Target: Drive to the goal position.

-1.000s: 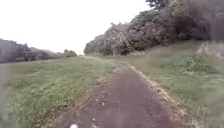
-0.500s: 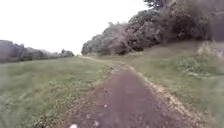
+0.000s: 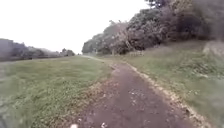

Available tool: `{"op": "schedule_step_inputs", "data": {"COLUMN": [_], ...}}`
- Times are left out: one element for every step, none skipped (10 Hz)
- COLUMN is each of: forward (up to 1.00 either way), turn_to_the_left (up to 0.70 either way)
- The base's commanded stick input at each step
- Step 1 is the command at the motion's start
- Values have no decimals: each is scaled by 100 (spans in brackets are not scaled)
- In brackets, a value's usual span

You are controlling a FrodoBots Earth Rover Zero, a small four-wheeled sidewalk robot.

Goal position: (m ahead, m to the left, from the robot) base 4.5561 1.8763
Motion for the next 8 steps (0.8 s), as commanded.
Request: {"op": "schedule_step_inputs", "data": {"forward": [85, 85, 85, 85, 85, 85, 85, 85], "turn_to_the_left": [-34, -19, -2, -2, -2, -2, -2, -2]}}
